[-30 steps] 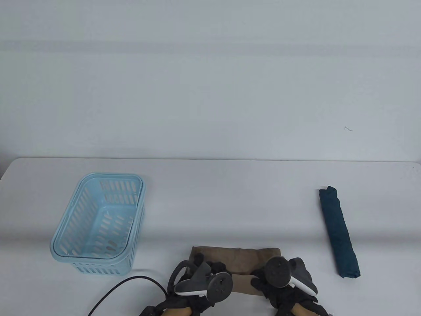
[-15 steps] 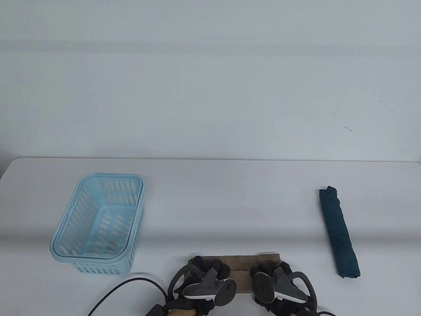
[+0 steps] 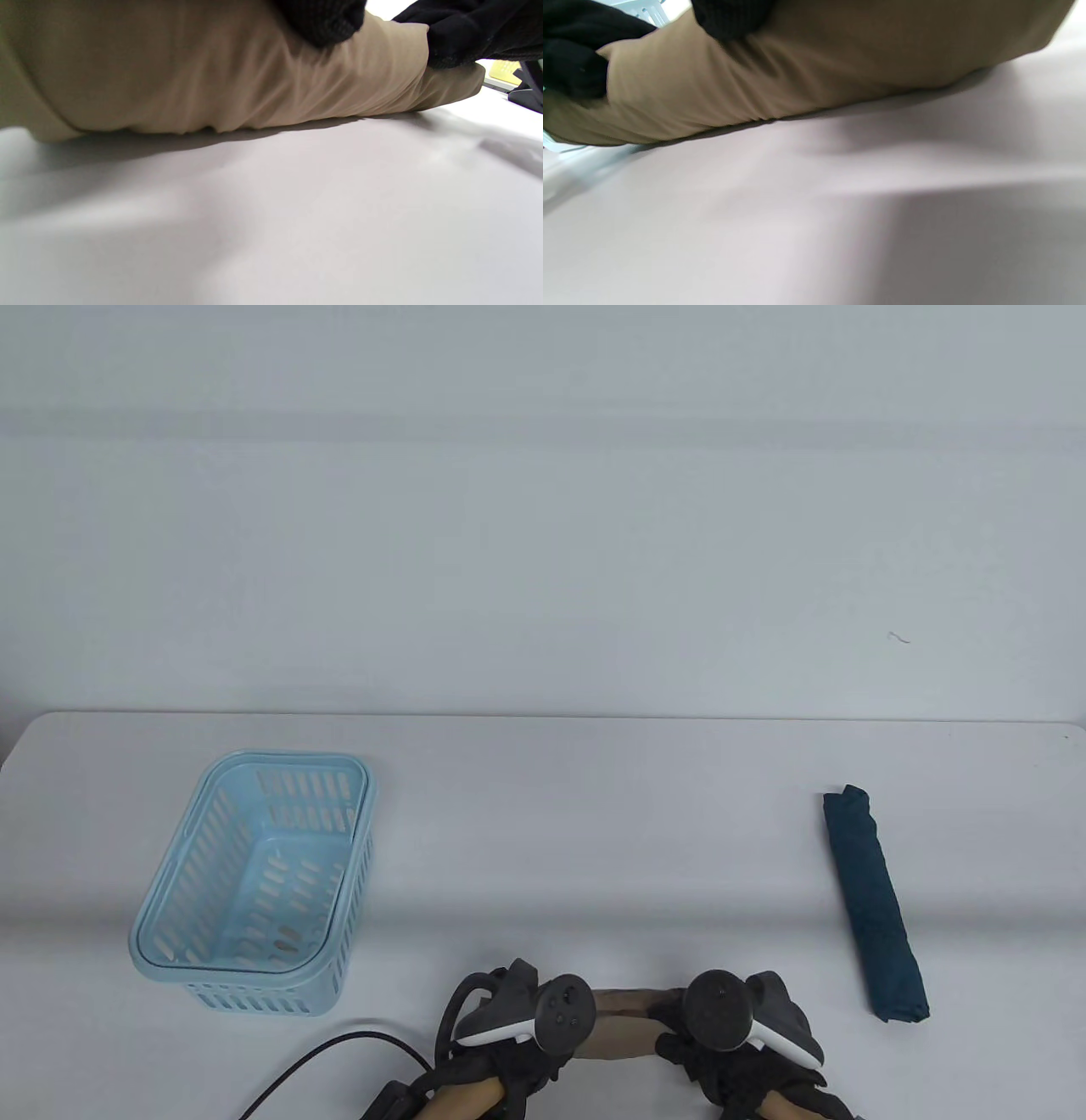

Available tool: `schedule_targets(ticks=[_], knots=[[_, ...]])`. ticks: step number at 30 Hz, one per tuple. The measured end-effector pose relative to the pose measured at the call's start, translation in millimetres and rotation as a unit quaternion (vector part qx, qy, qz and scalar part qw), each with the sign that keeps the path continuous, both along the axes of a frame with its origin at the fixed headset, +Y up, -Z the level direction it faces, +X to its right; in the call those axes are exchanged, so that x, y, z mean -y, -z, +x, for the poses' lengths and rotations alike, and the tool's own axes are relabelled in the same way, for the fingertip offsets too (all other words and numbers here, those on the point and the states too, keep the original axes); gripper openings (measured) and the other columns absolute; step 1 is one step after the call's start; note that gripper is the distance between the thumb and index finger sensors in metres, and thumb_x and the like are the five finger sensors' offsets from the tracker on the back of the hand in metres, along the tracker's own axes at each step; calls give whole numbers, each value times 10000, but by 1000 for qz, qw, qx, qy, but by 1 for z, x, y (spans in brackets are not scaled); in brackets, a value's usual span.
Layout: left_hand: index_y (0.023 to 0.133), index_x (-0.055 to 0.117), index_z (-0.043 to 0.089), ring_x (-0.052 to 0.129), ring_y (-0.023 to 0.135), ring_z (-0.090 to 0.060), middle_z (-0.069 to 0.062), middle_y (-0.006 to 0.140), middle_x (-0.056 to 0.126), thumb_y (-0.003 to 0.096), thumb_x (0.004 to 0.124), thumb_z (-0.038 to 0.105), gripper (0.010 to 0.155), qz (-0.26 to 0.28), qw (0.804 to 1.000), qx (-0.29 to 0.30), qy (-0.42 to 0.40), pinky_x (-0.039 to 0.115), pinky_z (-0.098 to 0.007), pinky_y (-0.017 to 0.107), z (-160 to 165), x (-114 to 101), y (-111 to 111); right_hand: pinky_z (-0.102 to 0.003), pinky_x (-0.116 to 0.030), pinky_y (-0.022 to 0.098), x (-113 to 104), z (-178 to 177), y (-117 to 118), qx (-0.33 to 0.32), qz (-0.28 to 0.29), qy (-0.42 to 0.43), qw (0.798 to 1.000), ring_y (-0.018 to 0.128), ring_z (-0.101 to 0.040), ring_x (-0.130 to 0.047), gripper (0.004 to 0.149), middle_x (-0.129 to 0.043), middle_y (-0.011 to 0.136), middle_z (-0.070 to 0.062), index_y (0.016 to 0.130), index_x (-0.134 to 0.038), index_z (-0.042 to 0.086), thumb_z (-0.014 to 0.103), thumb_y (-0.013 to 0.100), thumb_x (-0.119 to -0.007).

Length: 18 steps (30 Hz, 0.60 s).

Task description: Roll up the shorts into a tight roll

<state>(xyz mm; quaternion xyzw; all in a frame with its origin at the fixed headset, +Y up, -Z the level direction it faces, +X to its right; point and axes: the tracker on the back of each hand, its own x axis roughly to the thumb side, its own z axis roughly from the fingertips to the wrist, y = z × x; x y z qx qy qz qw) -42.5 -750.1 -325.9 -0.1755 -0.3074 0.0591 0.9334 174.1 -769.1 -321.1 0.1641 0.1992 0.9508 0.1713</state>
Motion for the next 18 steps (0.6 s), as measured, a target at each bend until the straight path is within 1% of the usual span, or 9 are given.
schedule_targets(ticks=[3, 5, 9, 11, 13, 14, 16, 17, 18], knots=[[1036, 641, 74, 963, 830, -350, -178, 951, 895, 477, 605, 237, 583, -22, 1000, -2, 4, 443, -797, 633, 0, 1, 0, -757, -274, 658, -1, 2, 2, 6, -35, 21, 999, 862, -412, -653, 556, -727, 958, -160, 985, -680, 105, 394, 518, -596], [1036, 632, 78, 960, 809, -336, -163, 933, 891, 481, 586, 230, 577, -37, 999, -1, 9, 439, -800, 634, 0, 1, 0, -755, -286, 660, 0, 5, 3, 24, -52, 34, 998, 830, -398, -691, 545, -768, 920, -149, 960, -714, 113, 406, 510, -623], [1057, 571, 92, 922, 828, -332, -147, 953, 845, 495, 553, 234, 581, -43, 998, -19, 31, 400, -807, 639, 3, 3, 4, -747, -316, 665, 2, 6, 5, 63, -7, 22, 998, 800, -361, -734, 544, -809, 886, -113, 942, -737, 150, 434, 488, -642], [1067, 541, 95, 887, 857, -344, -157, 980, 803, 501, 544, 238, 584, -40, 998, -39, 42, 398, -805, 643, 6, 3, 7, -746, -298, 669, 3, 4, 5, 75, 15, 15, 997, 841, -378, -677, 556, -755, 929, -121, 968, -696, 156, 432, 490, -629], [1075, 509, 73, 813, 892, -407, -205, 1015, 730, 513, 539, 234, 585, -32, 995, -66, 64, 375, -807, 645, 10, 3, 11, -744, -268, 673, 4, 1, 8, 81, 35, -16, 996, 904, -404, -583, 574, -662, 993, -148, 991, -647, 145, 427, 492, -611], [1079, 489, 62, 746, 939, -446, -235, 1053, 662, 523, 533, 240, 585, -12, 994, -74, 82, 348, -810, 650, 12, 3, 14, -741, -255, 674, 6, 0, 10, 82, 36, -30, 996, 930, -410, -537, 586, -609, 1024, -155, 1007, -610, 139, 426, 497, -593], [1075, 507, 75, 742, 946, -450, -233, 1059, 659, 527, 526, 257, 577, 24, 990, -76, 118, 343, -806, 649, 16, 6, 20, -733, -248, 678, 9, -2, 16, 91, 31, -39, 995, 945, -424, -475, 594, -537, 1049, -175, 1020, -567, 129, 420, 503, -570], [1080, 494, 79, 706, 970, -469, -246, 1082, 623, 532, 518, 263, 578, 29, 988, -83, 130, 318, -811, 648, 18, 8, 23, -729, -233, 680, 10, -2, 18, 99, 25, -41, 994, 952, -434, -436, 595, -482, 1068, -187, 1026, -544, 120, 412, 507, -567], [1083, 485, 81, 663, 991, -495, -267, 1105, 578, 538, 516, 271, 579, 33, 986, -88, 138, 292, -814, 648, 19, 12, 26, -726, -225, 682, 12, -3, 21, 104, 22, -47, 993, 954, -436, -422, 587, -466, 1070, -191, 1025, -538, 119, 401, 510, -571]])
